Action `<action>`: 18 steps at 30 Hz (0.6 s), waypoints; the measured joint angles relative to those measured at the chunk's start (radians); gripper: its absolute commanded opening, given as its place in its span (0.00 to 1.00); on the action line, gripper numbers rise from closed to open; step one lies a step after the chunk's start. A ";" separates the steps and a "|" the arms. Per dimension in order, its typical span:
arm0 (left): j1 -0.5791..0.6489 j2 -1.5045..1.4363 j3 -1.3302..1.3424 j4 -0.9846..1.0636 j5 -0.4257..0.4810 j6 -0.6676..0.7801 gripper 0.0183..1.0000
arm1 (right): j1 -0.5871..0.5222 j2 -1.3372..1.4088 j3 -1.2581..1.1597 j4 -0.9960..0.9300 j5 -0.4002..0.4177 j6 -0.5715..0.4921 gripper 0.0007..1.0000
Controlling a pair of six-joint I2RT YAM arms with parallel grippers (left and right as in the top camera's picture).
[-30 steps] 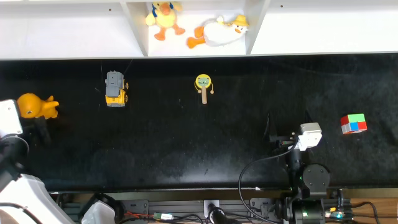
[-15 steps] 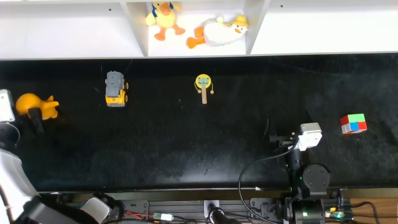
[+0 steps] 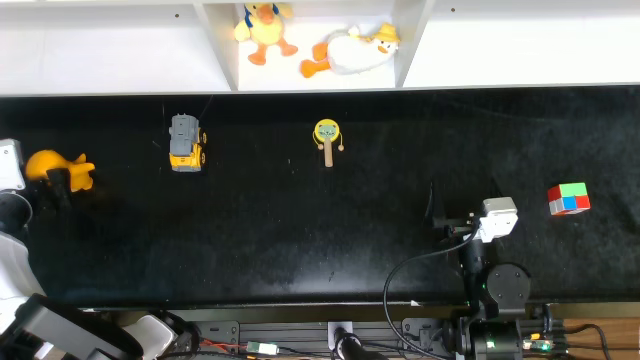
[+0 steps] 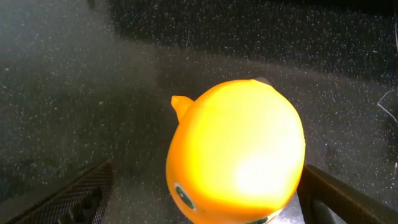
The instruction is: Store Toys
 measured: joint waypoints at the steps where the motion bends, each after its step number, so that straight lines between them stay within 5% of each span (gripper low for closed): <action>1: -0.001 0.003 0.000 0.000 0.003 0.003 0.95 | 0.000 0.000 0.000 0.000 0.000 0.000 0.99; 7: -0.019 0.020 0.000 0.008 0.010 0.027 0.89 | 0.000 0.000 0.000 0.000 0.000 -0.001 1.00; 14: -0.034 0.023 0.000 0.036 0.021 0.046 0.30 | 0.000 0.000 0.000 0.000 0.000 -0.001 1.00; 18: -0.034 0.023 0.000 0.033 0.022 0.050 0.14 | 0.000 0.000 0.000 0.000 0.000 0.000 1.00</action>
